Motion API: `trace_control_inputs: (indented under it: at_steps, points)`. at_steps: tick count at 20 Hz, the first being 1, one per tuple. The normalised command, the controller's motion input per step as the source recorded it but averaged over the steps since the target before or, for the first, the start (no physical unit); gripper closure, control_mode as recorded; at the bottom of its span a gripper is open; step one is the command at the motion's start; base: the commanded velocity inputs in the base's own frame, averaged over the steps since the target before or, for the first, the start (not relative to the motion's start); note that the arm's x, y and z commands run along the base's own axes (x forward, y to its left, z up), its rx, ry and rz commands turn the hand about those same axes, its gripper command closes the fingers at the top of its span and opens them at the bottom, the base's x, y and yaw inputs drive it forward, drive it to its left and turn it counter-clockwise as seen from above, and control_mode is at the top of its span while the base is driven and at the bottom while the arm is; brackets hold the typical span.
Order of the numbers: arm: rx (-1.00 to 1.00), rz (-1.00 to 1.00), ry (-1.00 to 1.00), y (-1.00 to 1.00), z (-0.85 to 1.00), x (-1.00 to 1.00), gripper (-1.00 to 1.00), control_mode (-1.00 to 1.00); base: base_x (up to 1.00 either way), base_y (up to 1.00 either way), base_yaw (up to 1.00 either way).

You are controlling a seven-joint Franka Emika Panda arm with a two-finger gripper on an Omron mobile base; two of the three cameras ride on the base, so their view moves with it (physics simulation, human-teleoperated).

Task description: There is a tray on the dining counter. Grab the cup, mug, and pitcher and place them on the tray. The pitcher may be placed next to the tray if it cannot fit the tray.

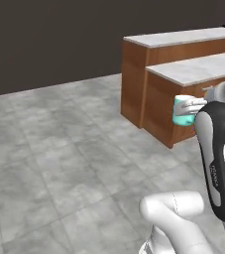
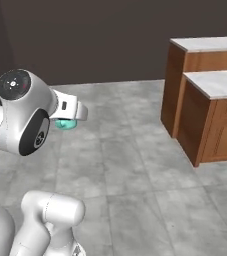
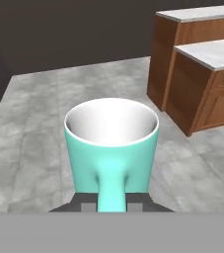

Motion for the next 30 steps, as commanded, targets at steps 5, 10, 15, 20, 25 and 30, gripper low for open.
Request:
trace_control_inputs:
  at_steps: [5, 10, 15, 20, 25, 30]
  points:
    - [0.0, 0.0, 0.0, 0.0, 0.0, 0.0, 1.0, 1.0, 1.0, 0.72, -0.04]
    - [0.0, 0.0, 0.0, 0.0, 0.0, 0.0, 1.0, 1.0, 1.0, 0.82, -0.07]
    - [0.0, 0.0, 0.0, 0.0, 0.0, 0.0, 1.0, 1.0, 1.0, 0.75, -0.09]
    - [0.0, 0.0, 0.0, 0.0, 0.0, 0.0, 1.0, 1.0, 1.0, 0.67, -0.15]
    - [0.0, 0.0, 0.0, 0.0, 0.0, 0.0, 1.0, 1.0, 1.0, 0.75, -0.17]
    - [0.0, 0.0, 0.0, 0.0, 0.0, 0.0, 1.0, 1.0, 1.0, 0.8, -0.2]
